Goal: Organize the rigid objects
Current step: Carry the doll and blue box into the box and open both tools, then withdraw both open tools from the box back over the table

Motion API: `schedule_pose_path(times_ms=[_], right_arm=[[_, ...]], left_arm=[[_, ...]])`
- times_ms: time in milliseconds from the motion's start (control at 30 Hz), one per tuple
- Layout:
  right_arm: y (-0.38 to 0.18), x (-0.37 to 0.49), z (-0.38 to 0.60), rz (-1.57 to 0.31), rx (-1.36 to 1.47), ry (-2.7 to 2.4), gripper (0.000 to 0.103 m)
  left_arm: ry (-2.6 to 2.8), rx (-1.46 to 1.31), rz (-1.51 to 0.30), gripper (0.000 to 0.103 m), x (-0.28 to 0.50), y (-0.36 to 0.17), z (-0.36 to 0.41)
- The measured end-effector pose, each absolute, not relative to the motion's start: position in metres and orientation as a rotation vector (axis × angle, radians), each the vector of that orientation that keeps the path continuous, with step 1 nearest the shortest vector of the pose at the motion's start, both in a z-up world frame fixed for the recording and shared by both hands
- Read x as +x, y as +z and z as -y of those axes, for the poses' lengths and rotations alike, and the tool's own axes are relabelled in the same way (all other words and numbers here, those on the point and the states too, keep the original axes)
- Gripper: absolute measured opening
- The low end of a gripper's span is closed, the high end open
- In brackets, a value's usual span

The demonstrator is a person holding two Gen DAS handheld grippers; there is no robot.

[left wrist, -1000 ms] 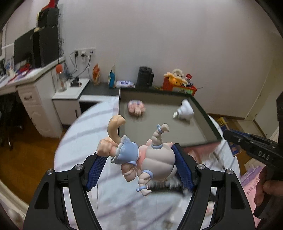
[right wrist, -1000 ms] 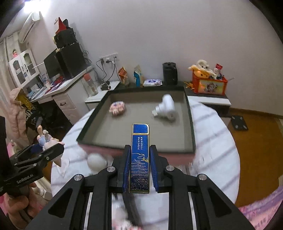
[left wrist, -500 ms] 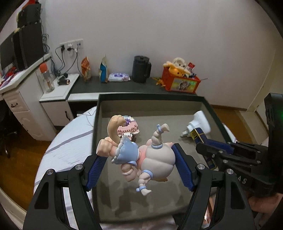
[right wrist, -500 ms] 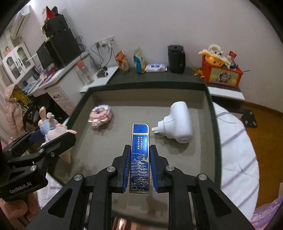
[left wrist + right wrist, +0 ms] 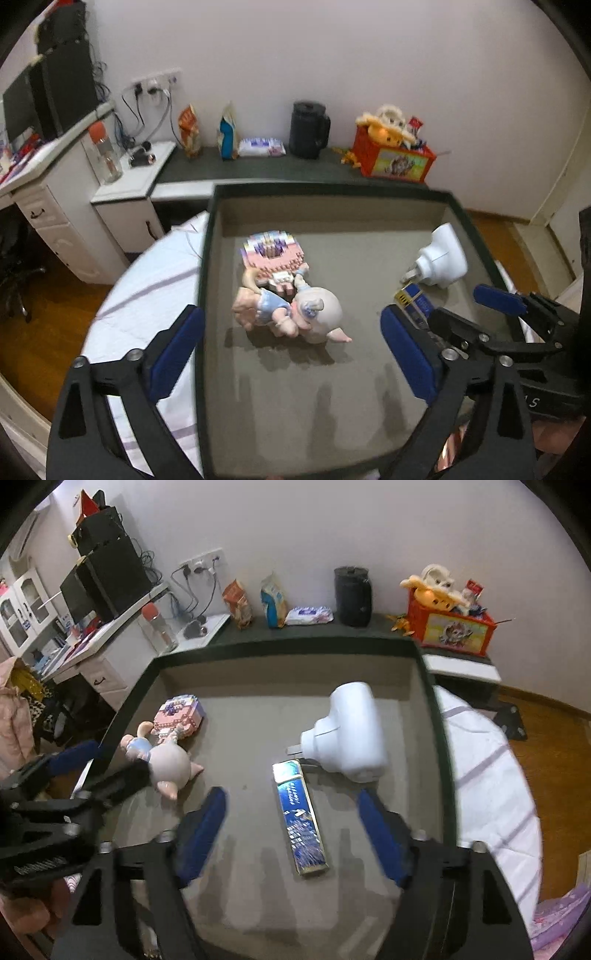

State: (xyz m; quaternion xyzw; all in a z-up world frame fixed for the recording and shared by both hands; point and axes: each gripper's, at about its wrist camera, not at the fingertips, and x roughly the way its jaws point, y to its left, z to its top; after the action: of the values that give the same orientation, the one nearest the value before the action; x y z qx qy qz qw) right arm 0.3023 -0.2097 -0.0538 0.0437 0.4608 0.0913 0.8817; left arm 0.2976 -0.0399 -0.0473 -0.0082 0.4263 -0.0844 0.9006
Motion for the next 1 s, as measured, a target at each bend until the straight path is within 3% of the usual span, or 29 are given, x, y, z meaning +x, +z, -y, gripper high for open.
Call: schedule_pose_path(times_ms=[533,1000], right_arm=[[0.025,0.150,0.210,-0.769,0.129,0.180,0.086],[0.039,0.033,0.232,-0.695,0.139,0.099,0.086]], left_arm=[[-0.115,0.008,-0.708,0.103,0.142,0.034,0.015],[-0.099,-0.026,-0.700,0.103,0.040,0.031,0.015]])
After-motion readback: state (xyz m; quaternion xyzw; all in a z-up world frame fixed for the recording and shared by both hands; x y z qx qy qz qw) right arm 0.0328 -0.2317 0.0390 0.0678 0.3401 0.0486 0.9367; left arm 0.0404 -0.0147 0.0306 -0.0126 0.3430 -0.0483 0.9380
